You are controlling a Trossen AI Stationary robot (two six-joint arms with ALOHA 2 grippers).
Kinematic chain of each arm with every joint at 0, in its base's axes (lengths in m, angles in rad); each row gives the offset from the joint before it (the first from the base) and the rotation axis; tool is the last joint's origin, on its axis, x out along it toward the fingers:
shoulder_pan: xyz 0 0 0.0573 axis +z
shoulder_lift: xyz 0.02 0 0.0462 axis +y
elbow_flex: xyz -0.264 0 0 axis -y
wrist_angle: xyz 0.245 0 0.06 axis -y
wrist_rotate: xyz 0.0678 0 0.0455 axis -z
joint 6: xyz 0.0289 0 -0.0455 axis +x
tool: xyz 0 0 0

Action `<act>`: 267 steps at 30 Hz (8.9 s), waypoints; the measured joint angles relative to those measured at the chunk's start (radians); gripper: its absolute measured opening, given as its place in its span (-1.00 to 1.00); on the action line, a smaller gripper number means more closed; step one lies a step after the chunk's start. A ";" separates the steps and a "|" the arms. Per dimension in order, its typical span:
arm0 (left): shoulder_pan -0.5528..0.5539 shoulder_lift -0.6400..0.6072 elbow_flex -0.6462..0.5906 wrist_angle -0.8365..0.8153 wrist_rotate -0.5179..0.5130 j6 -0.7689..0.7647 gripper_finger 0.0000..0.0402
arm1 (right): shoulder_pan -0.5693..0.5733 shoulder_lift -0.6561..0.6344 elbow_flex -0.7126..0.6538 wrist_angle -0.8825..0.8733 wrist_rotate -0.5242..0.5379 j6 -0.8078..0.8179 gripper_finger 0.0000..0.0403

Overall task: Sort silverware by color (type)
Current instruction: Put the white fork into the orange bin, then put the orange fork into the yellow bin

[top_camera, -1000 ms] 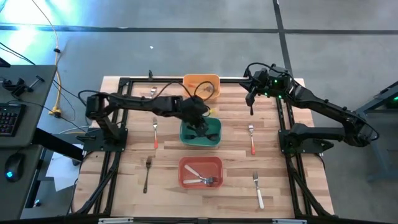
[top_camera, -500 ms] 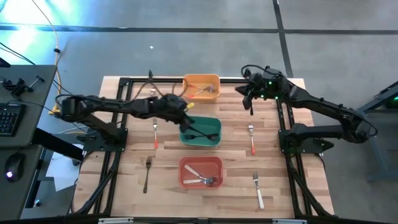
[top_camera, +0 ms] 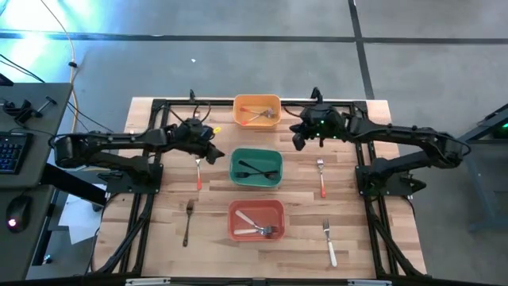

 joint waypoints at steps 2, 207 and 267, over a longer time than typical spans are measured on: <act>0.005 -0.003 -0.026 -0.003 0.001 -0.005 -1.00 | 0.005 0.012 0.000 0.001 0.003 0.004 -1.00; -0.095 0.228 0.029 0.642 -0.009 0.063 -1.00 | 0.008 0.029 0.000 -0.262 0.014 0.376 -1.00; 0.169 0.229 -0.042 0.748 0.105 0.220 -1.00 | 0.119 0.309 -0.004 -0.723 -0.026 0.785 -0.19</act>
